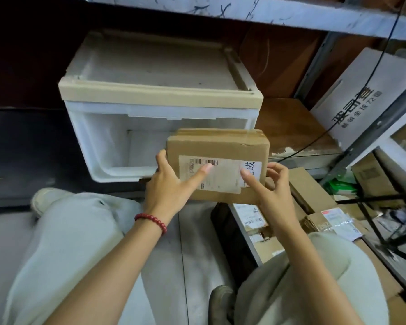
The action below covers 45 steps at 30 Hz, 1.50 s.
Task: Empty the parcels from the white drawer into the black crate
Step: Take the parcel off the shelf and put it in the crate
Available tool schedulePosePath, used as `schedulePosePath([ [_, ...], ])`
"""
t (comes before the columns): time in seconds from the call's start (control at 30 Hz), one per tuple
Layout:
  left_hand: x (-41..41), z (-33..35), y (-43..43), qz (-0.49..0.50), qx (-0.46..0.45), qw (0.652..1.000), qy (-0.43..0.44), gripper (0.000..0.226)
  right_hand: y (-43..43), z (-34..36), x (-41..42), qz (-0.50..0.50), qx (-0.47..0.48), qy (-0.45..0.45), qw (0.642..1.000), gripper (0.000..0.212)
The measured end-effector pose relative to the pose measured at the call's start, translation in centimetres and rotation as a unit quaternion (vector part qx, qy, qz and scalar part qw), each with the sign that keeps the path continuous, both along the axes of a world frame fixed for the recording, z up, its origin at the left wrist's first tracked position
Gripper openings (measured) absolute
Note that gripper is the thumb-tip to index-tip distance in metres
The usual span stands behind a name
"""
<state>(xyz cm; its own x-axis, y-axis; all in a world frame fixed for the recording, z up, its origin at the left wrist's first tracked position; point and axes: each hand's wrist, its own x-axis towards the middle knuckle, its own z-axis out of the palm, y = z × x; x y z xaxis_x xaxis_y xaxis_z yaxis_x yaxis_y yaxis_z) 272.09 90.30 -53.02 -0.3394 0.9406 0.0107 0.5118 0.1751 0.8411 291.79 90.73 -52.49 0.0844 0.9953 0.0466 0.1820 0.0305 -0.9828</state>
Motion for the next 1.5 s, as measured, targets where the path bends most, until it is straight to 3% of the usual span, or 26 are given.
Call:
schedulePosePath([
  [0.1,0.1,-1.9,-0.1,0.008,-0.035,0.99,-0.136,0.099,-0.2,0.1,0.2,0.022,0.008,0.0,1.0,0.059],
  [0.2,-0.2,-3.0,-0.2,0.043,-0.083,0.955,-0.281,0.111,-0.5,0.2,0.3,0.045,0.023,-0.02,0.999,0.047],
  [0.33,-0.5,-3.2,-0.4,0.048,-0.117,0.933,-0.337,0.121,-0.9,0.4,0.2,0.073,0.048,-0.049,0.995,0.044],
  [0.5,-0.8,-3.0,-0.1,0.054,-0.101,0.934,-0.338,0.112,-0.6,0.5,0.4,0.059,0.018,-0.015,0.998,0.034],
  [0.7,-0.7,-2.9,-0.1,0.076,-0.07,0.948,-0.3,0.102,-0.4,0.9,0.7,0.004,-0.034,0.018,0.999,0.055],
  [0.83,-1.0,-3.0,-0.1,0.051,-0.083,0.956,-0.276,0.107,0.1,0.9,1.4,-0.005,-0.075,0.002,0.997,0.045],
  [0.9,-0.9,-3.1,-0.3,0.017,-0.084,0.959,-0.272,0.1,0.3,0.7,1.5,-0.008,-0.109,0.0,0.994,0.059],
  [1.03,-0.5,-3.0,-0.6,-0.037,-0.082,0.959,-0.267,0.083,0.2,0.5,1.7,-0.022,-0.12,0.023,0.992,0.03],
  [1.17,0.0,-2.8,-0.6,-0.029,-0.048,0.97,-0.236,0.057,-0.1,0.3,1.6,-0.037,-0.125,0.003,0.991,0.037],
  [1.4,3.0,-1.8,-0.2,-0.049,0.023,0.989,-0.138,0.062,1.2,2.1,3.1,-0.09,-0.111,-0.031,0.989,0.035],
  [1.5,4.7,-0.4,0.7,-0.096,0.027,0.987,-0.124,0.071,1.5,4.4,5.9,-0.109,-0.094,-0.042,0.989,0.046],
])
